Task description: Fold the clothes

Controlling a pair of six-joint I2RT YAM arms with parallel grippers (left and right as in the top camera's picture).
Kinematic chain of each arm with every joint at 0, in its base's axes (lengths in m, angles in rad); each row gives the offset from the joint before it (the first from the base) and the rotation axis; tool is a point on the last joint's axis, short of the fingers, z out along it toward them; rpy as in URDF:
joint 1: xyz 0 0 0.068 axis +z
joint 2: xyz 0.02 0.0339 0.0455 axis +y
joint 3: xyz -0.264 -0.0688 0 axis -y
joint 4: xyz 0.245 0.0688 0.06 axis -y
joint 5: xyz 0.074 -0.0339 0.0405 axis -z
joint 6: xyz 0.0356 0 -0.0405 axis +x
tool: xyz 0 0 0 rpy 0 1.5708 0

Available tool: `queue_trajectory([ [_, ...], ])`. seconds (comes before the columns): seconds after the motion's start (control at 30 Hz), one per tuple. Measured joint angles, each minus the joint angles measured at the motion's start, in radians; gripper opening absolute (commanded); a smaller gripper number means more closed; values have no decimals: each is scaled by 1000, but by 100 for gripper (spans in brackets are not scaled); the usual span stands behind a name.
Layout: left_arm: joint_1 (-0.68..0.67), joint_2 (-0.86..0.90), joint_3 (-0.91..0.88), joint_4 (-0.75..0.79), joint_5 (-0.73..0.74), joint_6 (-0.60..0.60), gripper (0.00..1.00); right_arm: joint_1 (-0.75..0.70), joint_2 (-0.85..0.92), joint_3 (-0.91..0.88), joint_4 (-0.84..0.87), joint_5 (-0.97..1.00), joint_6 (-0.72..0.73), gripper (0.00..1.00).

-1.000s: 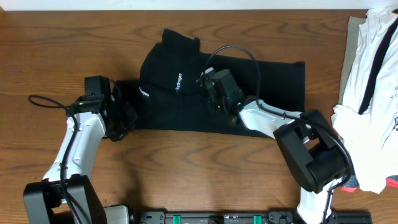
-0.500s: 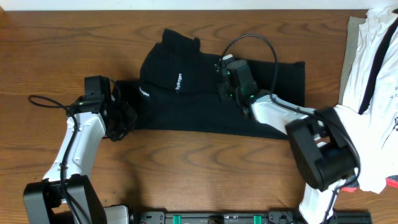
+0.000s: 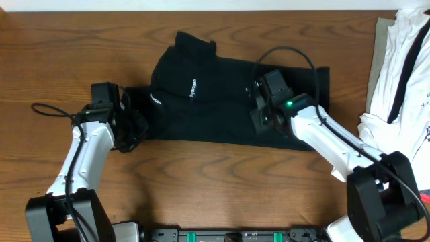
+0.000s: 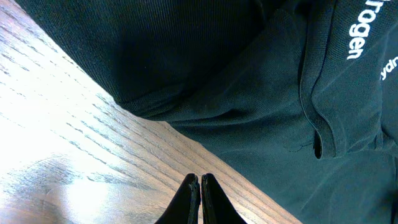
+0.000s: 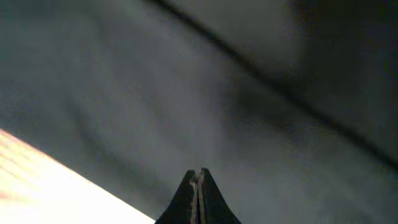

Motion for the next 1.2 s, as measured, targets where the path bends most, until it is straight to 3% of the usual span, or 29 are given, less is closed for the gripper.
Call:
queue_trajectory([
  [0.47, 0, 0, 0, 1, 0, 0, 7, -77, 163, 0, 67, -3, 15, 1],
  [1.2, 0, 0, 0, 1, 0, 8, 7, -236, 167, 1, 246, 85, 15, 1],
])
